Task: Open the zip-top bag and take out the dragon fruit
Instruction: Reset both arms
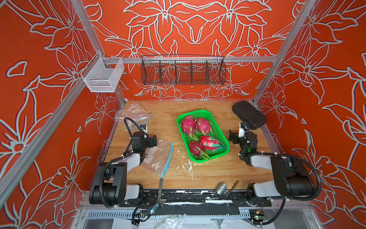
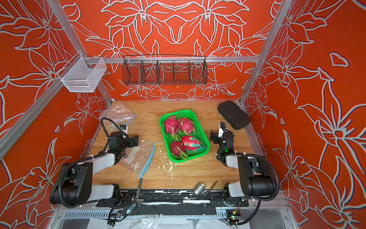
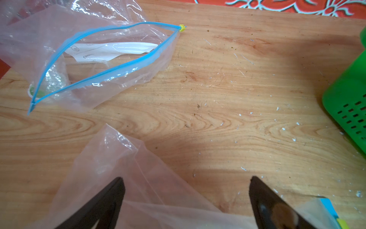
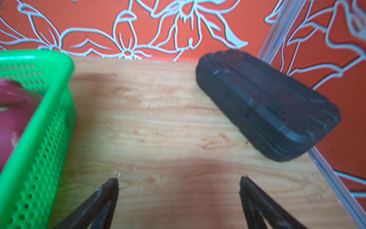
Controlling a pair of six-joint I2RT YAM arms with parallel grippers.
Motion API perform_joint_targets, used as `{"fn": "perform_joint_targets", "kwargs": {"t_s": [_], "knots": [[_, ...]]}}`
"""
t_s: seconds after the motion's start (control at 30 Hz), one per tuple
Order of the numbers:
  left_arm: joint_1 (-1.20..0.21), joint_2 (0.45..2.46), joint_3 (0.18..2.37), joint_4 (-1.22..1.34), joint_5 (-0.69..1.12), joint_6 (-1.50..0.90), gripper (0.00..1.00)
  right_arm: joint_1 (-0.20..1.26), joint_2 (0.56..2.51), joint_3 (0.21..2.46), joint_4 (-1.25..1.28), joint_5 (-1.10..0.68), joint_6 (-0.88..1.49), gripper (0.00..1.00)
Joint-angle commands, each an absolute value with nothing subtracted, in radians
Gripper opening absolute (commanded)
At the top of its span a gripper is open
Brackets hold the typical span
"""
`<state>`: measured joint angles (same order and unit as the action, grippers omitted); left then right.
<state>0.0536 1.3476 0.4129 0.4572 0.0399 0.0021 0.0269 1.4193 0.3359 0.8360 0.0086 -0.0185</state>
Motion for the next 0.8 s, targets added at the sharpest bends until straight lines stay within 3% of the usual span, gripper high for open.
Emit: {"fn": "perform_joint_targets", "kwargs": {"t_s": [0.0,0.77], "knots": [[0.056,1.347,0.418,0.477,0.058,-0.002,0.97,0.022,1.409,0.339,0.762,0.026,-0.016,0.97],[0.057,1.348,0.417,0.477,0.058,-0.002,0.97,0.022,1.413,0.336,0.773,0.024,-0.016,0.97]]}}
